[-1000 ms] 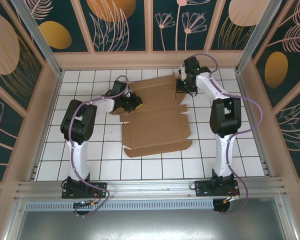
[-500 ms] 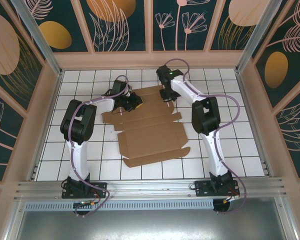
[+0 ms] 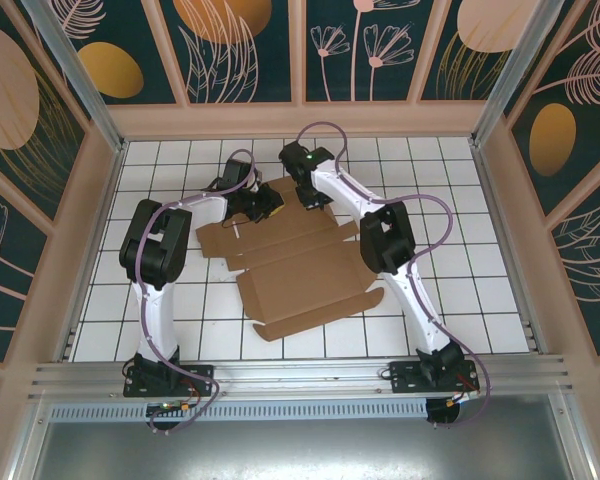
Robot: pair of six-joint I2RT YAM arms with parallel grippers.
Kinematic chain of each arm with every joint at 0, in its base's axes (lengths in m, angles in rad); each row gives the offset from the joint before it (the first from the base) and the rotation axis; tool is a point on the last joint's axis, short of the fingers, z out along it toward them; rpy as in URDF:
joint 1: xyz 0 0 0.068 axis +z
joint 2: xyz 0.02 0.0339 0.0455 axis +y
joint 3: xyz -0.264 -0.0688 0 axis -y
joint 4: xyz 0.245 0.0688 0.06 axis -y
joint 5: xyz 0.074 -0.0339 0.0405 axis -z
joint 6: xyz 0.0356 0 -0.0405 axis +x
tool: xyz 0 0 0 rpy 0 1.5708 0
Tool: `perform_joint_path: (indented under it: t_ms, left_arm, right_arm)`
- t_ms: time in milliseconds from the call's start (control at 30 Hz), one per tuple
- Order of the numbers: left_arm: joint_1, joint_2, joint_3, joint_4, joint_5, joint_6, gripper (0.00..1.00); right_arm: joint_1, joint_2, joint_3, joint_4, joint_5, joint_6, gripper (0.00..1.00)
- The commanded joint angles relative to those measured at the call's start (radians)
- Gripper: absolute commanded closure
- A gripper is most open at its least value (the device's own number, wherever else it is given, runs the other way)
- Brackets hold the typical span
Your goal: Fold the paper box
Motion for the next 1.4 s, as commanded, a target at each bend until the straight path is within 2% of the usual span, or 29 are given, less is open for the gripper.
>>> perform_joint_path:
  t_ms: [0, 200, 367, 533, 733, 1033, 1133, 1367]
  left_arm:
    - [0.009, -0.045, -0.012, -0.003, -0.008, -0.010, 0.86]
    - [0.010, -0.037, -0.004, -0.021, -0.013, 0.003, 0.86]
    - [0.010, -0.028, -0.004, -0.032, -0.023, 0.013, 0.85]
    - [0.009, 0.008, -0.012, -0.037, -0.017, 0.003, 0.85]
    - [0.008, 0.059, -0.026, -0.047, -0.026, -0.003, 0.87]
    - [0.008, 0.084, -0.010, -0.098, -0.086, 0.034, 0.91]
    - [0.008, 0.085, -0.010, -0.100, -0.093, 0.037, 0.91]
    - [0.008, 0.088, -0.009, -0.100, -0.092, 0.039, 0.92]
  right_arm:
    - [-0.013, 0.006, 0.023, -0.017, -0.057, 0.037, 0.84]
    - [-0.071, -0.141, -0.126, 0.088, -0.188, 0.049, 0.82]
    - [-0.157, -0.289, -0.382, 0.248, -0.321, 0.079, 0.81]
    - [-0.196, -0.384, -0.575, 0.379, -0.405, 0.093, 0.79]
    - [-0.242, -0.449, -0.705, 0.490, -0.462, 0.088, 0.75]
    - [-0.283, -0.550, -0.755, 0.547, -0.423, 0.038, 0.58]
    - [-0.286, -0.558, -0.759, 0.541, -0.415, 0.013, 0.59]
    - [-0.264, -0.524, -0.768, 0.546, -0.420, -0.027, 0.74]
